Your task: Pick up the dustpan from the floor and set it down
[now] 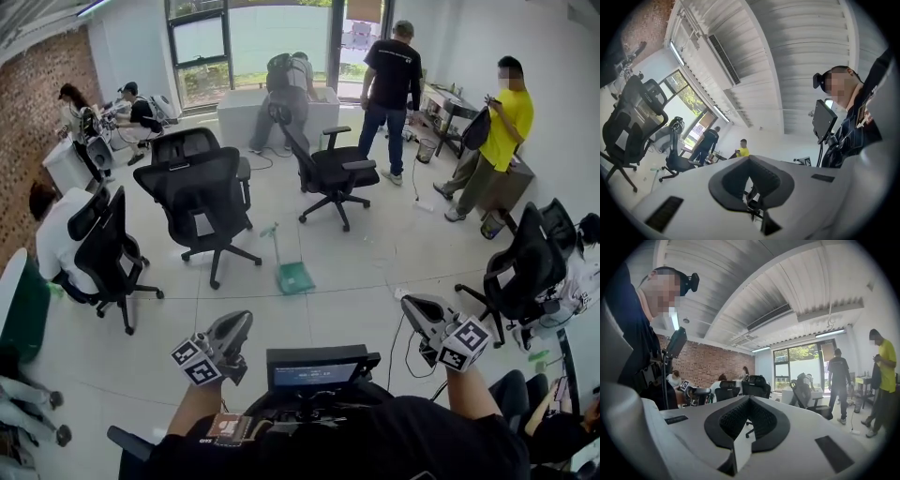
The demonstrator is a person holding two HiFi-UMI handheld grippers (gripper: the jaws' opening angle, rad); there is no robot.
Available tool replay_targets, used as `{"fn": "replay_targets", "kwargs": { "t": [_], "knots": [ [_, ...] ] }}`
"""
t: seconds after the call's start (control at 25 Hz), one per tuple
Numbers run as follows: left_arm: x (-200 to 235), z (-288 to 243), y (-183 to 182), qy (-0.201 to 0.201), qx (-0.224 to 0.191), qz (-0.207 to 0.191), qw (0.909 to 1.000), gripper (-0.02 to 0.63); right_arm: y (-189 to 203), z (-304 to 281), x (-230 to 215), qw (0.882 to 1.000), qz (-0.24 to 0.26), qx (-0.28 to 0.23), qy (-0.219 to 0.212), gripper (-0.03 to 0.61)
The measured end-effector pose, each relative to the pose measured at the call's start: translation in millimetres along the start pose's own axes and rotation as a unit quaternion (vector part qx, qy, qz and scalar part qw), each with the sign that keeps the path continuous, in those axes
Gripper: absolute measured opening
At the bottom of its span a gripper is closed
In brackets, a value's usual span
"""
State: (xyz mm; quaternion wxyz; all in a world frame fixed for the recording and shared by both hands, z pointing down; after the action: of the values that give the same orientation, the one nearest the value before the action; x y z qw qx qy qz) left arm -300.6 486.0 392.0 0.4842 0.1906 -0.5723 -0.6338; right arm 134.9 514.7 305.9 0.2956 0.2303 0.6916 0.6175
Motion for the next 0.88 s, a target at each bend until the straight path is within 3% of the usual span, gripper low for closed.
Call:
{"fn": "replay_targets", "kwargs": {
  "t": [0.2, 0.52, 0.68, 0.88],
  "knots": [
    [-96.0, -64.8, 56.4, 0.004, 0.014, -0.004, 0.9999, 0.005, 32.5, 128.2, -26.9, 1.0, -0.002, -0.003, 0.002, 0.009],
    [-268.3, -180.6, 179.7, 0.005, 0.029, 0.04, 0.9987, 0.005, 96.0, 350.5, -87.5, 0.999, -0.04, 0.002, 0.007, 0.009],
    [-322.2, -207.6, 201.8, 0.012, 0.048, 0.027, 0.9984, 0.005, 104.4, 405.6, -110.0, 0.998, -0.058, -0.015, 0.013, 0.009],
    [-358.0, -174.0, 198.1, -0.006, 0.05, -0.003, 0.9987, 0.005, 109.3, 419.9, -87.0, 0.998, -0.055, -0.016, -0.006, 0.009]
  ]
}}
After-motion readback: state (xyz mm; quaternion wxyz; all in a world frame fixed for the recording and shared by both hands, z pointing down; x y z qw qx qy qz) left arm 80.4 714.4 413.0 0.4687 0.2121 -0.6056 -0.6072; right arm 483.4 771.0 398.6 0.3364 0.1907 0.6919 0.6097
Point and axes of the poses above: the fingertips, and each gripper's own axes: z backward along the fingers, x to its left, y out of its underside, the point moved 8 cm from there along z, backward along the fingers, and after that the axes turned 7 degrees about -z, right-handed, at the moved point
